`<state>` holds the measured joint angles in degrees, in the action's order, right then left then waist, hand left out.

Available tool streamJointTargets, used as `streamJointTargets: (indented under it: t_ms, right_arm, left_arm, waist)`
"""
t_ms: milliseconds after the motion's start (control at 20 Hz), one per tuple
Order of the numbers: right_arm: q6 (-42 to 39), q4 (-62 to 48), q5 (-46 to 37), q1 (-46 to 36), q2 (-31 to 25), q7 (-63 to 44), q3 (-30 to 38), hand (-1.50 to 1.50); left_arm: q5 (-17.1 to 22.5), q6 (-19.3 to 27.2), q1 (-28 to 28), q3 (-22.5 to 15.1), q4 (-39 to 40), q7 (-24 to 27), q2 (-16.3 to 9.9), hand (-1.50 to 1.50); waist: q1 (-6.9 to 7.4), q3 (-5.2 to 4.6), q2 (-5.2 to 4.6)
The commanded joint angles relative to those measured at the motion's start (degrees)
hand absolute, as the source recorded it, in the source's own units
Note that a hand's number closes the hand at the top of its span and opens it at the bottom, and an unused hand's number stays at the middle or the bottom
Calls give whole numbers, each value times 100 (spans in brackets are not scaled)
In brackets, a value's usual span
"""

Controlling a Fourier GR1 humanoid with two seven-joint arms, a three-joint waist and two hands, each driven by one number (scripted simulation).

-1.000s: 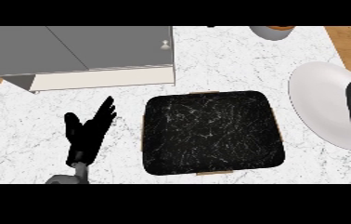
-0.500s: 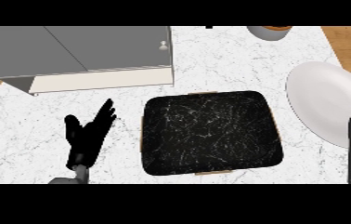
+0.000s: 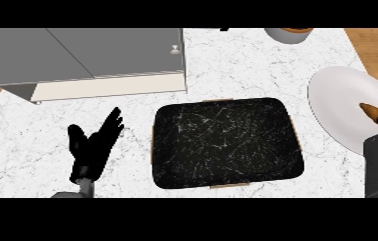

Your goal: Pick the croissant from the tray and place it in the plate

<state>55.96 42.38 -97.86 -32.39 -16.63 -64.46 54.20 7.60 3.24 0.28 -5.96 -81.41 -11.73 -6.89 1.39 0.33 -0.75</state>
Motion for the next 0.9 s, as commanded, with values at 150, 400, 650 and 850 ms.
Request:
streamJointTargets:
  t_ms: [150,400,650,850]
  right_arm:
    - [1750,-944,1476,-137,-255,1035,-50,-150]
    - [2799,-343,1763,-25,-122,1489,-309,-150]
    - [2950,568,2410,405,465,1639,-576,-150]
    - [2965,1386,3063,764,981,1676,-1427,-150]
  left_arm:
    - [-155,12,179,-185,-38,110,95,0]
    - [-12,-25,185,103,-66,88,-90,0]
    - [-41,117,-145,69,-20,-212,64,0]
    - [-91,110,21,-7,-133,-239,90,0]
  waist:
    - [31,6,7]
    - [-26,-5,49]
    - [-146,-13,64]
    - [-178,-28,99]
